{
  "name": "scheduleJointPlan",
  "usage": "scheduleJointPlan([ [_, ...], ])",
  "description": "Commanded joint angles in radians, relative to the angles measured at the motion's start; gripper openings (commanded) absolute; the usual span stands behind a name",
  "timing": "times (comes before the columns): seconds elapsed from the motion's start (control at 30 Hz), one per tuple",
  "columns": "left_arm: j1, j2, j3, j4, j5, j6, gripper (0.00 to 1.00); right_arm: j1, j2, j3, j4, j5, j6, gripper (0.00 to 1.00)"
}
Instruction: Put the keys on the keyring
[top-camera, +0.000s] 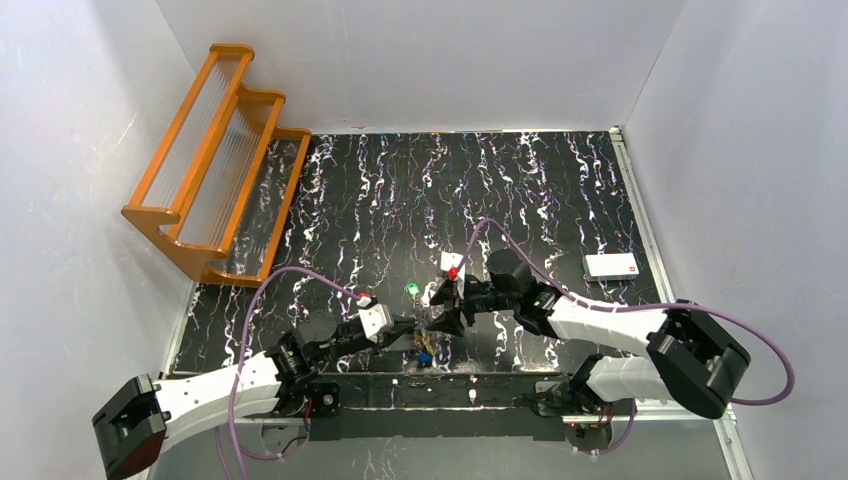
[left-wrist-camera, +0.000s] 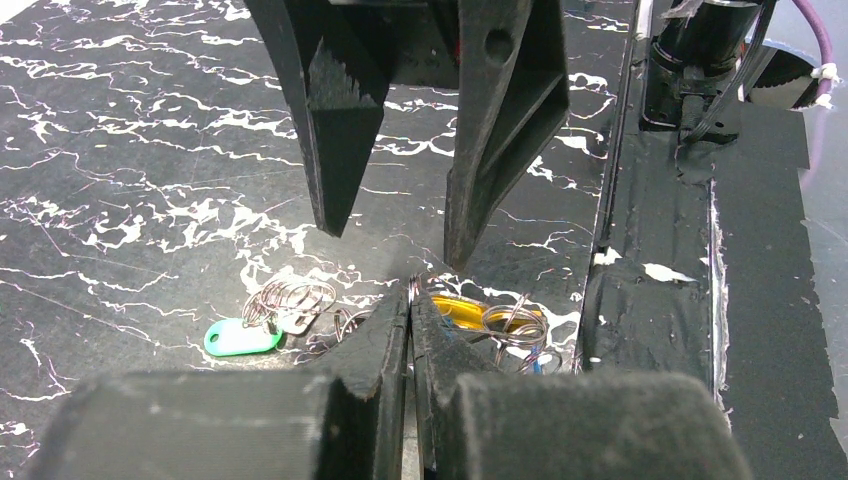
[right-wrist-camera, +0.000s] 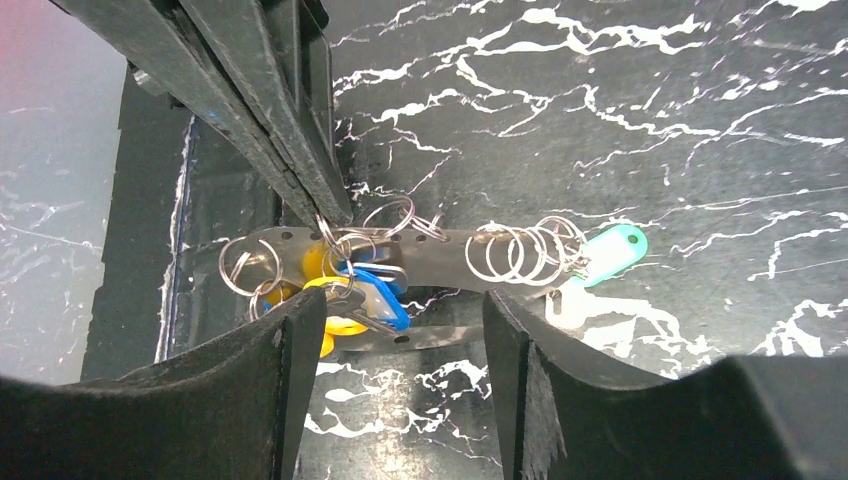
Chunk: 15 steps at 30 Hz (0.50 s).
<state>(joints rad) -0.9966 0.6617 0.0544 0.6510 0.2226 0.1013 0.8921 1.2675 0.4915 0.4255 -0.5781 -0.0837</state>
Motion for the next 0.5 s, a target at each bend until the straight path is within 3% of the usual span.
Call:
scheduleJointPlan([
  [0.0, 0.001, -0.015, 0.010, 0.048, 0.009, -0.004, 0.00, -0.002, -0.079, -0.031, 0.094, 0.026, -0.025, 0.67],
  [0.07, 0.002, -0.013, 0.009, 0.049, 0.010, -0.004, 0.00, -0.002, -0.094, -0.042, 0.129, 0.006, -0.023, 0.64],
  [0.23, 0.002, -0.018, 0.009, 0.049, 0.013, -0.010, 0.00, -0.003, -0.082, -0.037, 0.203, -0.062, -0.001, 0.46],
  [0.47, 0.002, -0.020, 0.010, 0.049, 0.017, -0.013, 0.00, -0.002, -0.014, 0.001, 0.244, -0.142, 0.027, 0.43],
])
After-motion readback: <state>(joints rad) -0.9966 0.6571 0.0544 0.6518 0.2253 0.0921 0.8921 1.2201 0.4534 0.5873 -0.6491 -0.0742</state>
